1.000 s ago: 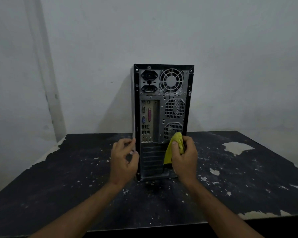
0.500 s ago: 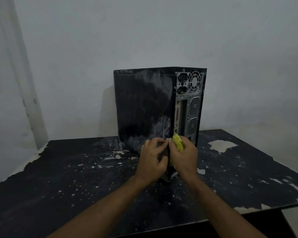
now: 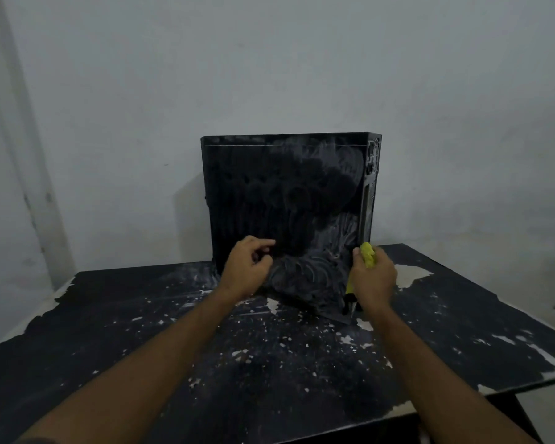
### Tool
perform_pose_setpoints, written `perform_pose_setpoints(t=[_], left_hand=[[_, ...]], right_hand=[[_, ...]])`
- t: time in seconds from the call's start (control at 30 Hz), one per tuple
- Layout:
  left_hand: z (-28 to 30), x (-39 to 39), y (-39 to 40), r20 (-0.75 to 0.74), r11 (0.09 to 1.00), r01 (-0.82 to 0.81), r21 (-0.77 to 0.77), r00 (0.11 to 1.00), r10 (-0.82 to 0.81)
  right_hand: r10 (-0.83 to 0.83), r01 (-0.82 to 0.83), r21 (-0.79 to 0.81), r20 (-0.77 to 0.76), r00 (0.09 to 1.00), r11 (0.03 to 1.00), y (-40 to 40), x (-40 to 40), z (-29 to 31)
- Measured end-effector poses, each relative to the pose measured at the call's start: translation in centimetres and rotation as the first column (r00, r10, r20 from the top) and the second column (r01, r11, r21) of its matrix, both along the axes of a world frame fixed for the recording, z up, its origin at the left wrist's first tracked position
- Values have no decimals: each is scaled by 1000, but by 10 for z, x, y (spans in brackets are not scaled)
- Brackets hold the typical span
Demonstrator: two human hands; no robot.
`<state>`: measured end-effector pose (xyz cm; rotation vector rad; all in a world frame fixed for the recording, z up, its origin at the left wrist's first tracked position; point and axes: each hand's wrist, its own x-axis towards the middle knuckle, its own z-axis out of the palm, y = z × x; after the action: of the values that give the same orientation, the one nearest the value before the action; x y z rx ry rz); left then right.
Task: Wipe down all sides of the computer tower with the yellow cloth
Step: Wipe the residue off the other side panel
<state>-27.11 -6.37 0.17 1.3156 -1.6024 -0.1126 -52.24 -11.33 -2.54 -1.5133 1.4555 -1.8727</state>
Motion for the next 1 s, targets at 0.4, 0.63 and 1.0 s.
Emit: perform_pose_setpoints(t=[0.4,0.63,1.0], left_hand=[[18,104,-63,-358,916,-147,374,888,289],[7,118,-93,-390,928,-139,344,878,277],[-14,138,-119,-472,962,-127,240,851,230]], right_hand=[[7,-37,209,144,990,977,-80,-25,20],[-27,-8,208,164,986,978,-105,-18,20],[-93,48,244,177,980,968,-138,-9,17]])
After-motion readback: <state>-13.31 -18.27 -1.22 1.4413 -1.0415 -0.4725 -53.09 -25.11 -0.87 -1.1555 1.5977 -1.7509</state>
